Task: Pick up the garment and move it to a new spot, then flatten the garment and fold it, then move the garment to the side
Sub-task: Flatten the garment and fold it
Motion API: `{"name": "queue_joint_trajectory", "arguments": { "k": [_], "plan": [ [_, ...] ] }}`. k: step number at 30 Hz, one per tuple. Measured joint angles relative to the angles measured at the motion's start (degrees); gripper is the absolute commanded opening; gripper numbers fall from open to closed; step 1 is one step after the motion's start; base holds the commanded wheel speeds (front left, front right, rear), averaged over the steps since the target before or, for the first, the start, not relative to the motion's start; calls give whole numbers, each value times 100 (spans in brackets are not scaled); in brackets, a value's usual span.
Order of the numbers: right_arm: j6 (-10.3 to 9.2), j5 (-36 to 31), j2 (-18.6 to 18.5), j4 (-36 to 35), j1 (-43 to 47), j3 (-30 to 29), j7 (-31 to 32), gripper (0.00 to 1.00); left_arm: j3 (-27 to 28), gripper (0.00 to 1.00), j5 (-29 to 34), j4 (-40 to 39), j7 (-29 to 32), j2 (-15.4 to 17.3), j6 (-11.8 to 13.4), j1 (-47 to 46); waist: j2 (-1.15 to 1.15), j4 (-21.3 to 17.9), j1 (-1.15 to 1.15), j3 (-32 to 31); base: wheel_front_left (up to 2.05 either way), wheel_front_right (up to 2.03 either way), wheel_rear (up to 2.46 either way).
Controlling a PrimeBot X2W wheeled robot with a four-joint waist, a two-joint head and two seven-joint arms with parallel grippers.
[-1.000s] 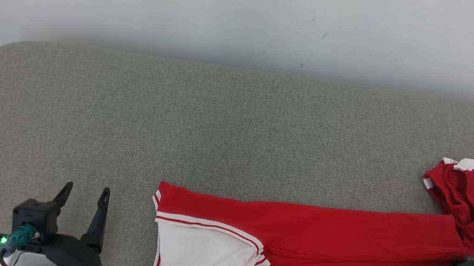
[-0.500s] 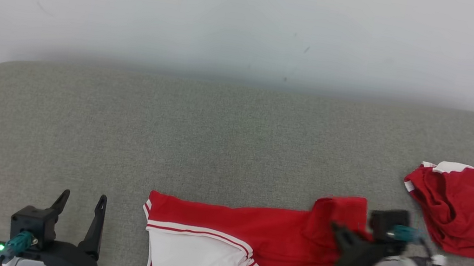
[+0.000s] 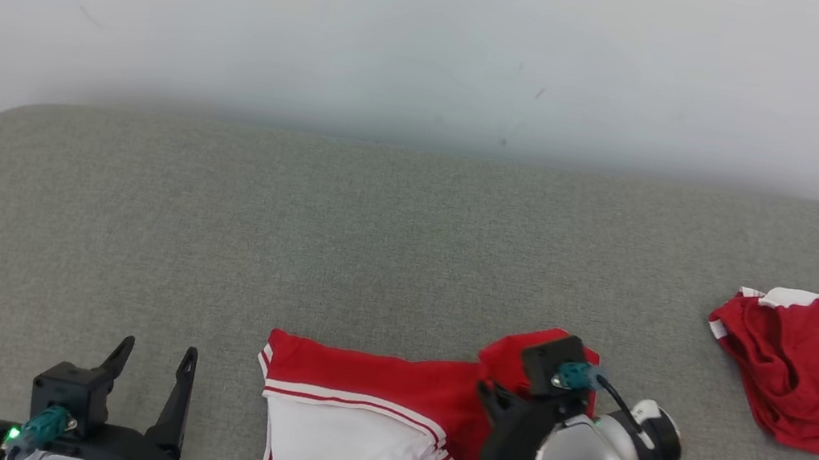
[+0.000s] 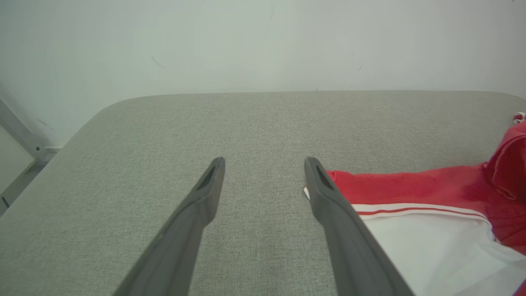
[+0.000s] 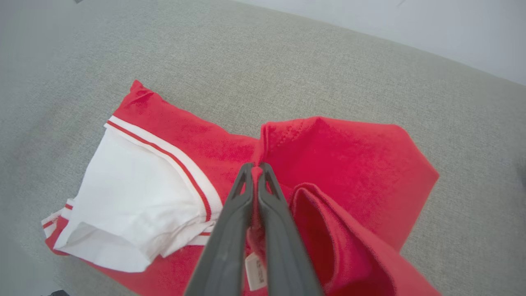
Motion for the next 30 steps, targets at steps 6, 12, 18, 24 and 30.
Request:
{"name": "queue_joint_trajectory", "arguments": {
  "k": [6,12,18,24,30],
  "plan": [
    [-521,758,-47,-74,-586,1070,-48,0,-87,100,7,-18,25,-30,-2,-64,0,138,1,82,0,0,0],
    [-647,1257,-56,21,-1070,1637,-140,0,-96,100,7,-13,73,-34,-4,-163,0,268,1,156,0,0,0],
    [-694,1650,-67,291,-1345,2146,-245,0,-97,100,7,-2,73,-38,-4,-167,0,344,1,199,0,0,0],
    [-697,2078,-66,425,-1456,2529,-423,0,-102,100,7,19,74,-42,-4,-242,0,402,1,214,0,0,0],
    [-697,2325,-71,698,-1520,2648,-666,0,-122,100,7,79,81,-49,-22,-242,0,458,1,214,0,0,0]
  ]
}}
